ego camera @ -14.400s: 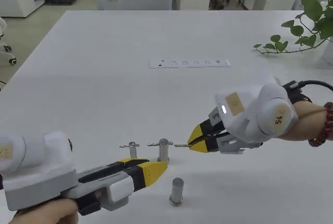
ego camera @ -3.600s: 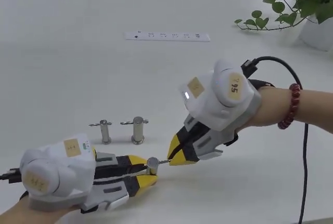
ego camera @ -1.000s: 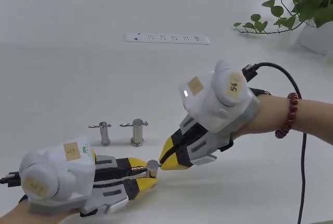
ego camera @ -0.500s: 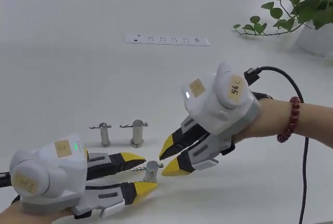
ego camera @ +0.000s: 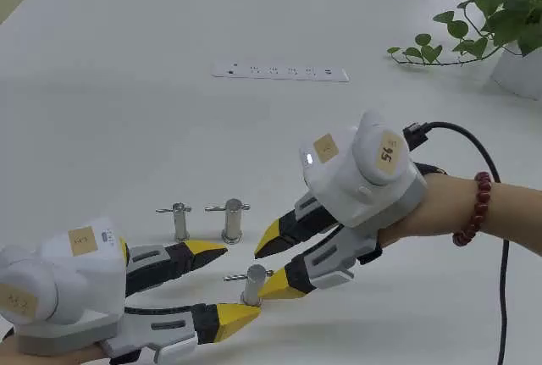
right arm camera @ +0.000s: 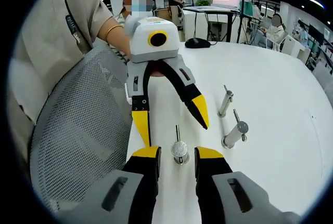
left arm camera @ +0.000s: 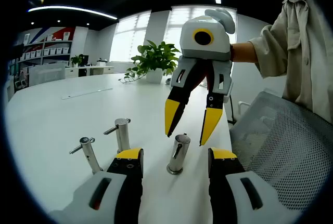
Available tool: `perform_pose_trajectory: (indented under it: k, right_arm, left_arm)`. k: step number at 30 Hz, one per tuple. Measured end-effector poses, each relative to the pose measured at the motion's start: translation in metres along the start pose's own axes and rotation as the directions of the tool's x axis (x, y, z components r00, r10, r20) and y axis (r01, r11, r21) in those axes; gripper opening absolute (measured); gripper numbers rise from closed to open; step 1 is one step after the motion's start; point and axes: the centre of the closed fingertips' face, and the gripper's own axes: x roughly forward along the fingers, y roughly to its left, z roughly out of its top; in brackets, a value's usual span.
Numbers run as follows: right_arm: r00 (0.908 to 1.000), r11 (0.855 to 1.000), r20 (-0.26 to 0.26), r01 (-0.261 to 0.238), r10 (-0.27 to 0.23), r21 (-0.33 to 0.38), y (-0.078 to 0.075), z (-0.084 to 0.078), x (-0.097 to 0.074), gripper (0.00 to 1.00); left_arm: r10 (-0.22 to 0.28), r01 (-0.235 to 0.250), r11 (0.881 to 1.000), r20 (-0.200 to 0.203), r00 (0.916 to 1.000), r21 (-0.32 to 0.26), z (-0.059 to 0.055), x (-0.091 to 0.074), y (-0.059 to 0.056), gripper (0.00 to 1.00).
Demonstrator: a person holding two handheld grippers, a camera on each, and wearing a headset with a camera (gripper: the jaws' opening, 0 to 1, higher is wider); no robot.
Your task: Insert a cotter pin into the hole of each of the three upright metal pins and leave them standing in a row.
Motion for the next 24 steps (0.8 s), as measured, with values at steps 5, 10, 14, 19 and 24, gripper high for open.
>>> perform_pose_trajectory:
  k: [5,10,14,19,24]
  right_arm:
    - [0.9999,1.0,0.001,0.013,-0.013,-0.005,-0.001,-0.001,0.003,0.27]
    - [0.9997,1.0,0.002,0.024,-0.024,-0.007,-0.003,-0.003,0.005,0.26]
    - [0.9997,1.0,0.004,0.026,-0.026,-0.007,-0.004,-0.005,0.008,0.26]
    - [0.9997,1.0,0.014,0.02,-0.02,-0.017,-0.002,-0.005,0.012,0.23]
    - [0.9994,0.999,0.024,0.024,-0.023,-0.021,-0.004,-0.006,0.013,0.16]
  left_arm:
    - [0.012,-0.012,1.0,0.008,0.9999,-0.004,0.003,-0.004,-0.001,0.54]
    - [0.021,-0.021,1.0,0.011,0.9997,-0.003,0.004,-0.007,-0.004,0.57]
    - [0.035,-0.035,0.999,0.015,0.9993,-0.011,0.005,-0.011,-0.003,0.59]
    - [0.057,-0.056,0.998,0.017,0.9982,-0.022,0.004,-0.017,-0.001,0.61]
    - [0.072,-0.071,0.997,0.011,0.9974,-0.025,0.003,-0.02,0.0,0.63]
